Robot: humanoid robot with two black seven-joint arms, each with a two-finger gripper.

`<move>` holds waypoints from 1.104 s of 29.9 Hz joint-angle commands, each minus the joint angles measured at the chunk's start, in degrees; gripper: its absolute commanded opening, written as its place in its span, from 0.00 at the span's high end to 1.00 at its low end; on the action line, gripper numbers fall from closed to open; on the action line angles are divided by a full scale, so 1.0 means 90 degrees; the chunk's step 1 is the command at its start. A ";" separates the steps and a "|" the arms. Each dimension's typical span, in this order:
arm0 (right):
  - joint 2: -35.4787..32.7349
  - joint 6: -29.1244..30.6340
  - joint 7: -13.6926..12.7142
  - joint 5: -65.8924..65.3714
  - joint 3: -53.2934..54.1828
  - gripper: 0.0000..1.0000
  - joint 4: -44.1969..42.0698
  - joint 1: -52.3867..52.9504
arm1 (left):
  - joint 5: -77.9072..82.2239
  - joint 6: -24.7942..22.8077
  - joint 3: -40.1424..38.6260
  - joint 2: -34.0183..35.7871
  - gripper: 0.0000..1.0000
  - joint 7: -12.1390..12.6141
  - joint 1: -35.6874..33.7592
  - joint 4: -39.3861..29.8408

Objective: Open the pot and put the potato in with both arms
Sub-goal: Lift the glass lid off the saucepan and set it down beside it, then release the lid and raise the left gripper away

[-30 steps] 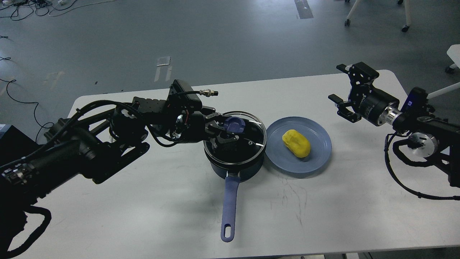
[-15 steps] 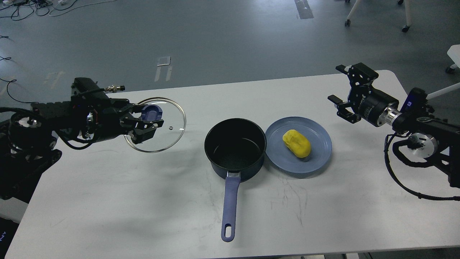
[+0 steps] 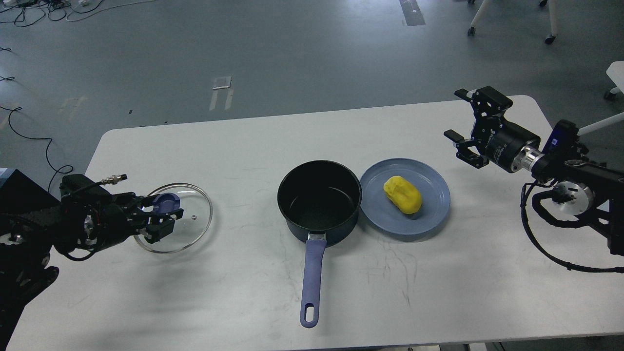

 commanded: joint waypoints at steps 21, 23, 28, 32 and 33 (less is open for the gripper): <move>-0.0213 0.0038 -0.0001 -0.0039 -0.0009 0.00 0.0059 0.0088 | -0.3001 -0.0254 -0.0046 -0.0302 0.02 0.0001 -0.0750 -0.0033; -0.0281 0.0038 -0.0001 -0.0058 -0.0009 0.00 0.0097 0.0127 | -0.4325 -0.1109 -0.0065 -0.0234 0.02 0.0001 -0.1227 -0.0111; -0.0583 0.0057 -0.0001 -0.0311 -0.0087 0.00 0.0361 0.0370 | -0.7596 -0.3328 -0.0095 -0.0145 0.02 0.0001 -0.2088 -0.0034; -0.0692 0.0038 -0.0001 -0.2006 -0.0894 0.00 0.0624 0.0829 | -0.9720 -0.3328 -0.0134 -0.0262 0.02 0.0001 -0.2080 0.0006; -0.0721 0.0028 -0.0001 -0.2273 -0.1072 0.00 0.0683 0.0918 | -0.9869 -0.3328 -0.0144 -0.0311 0.02 0.0001 -0.2070 0.0006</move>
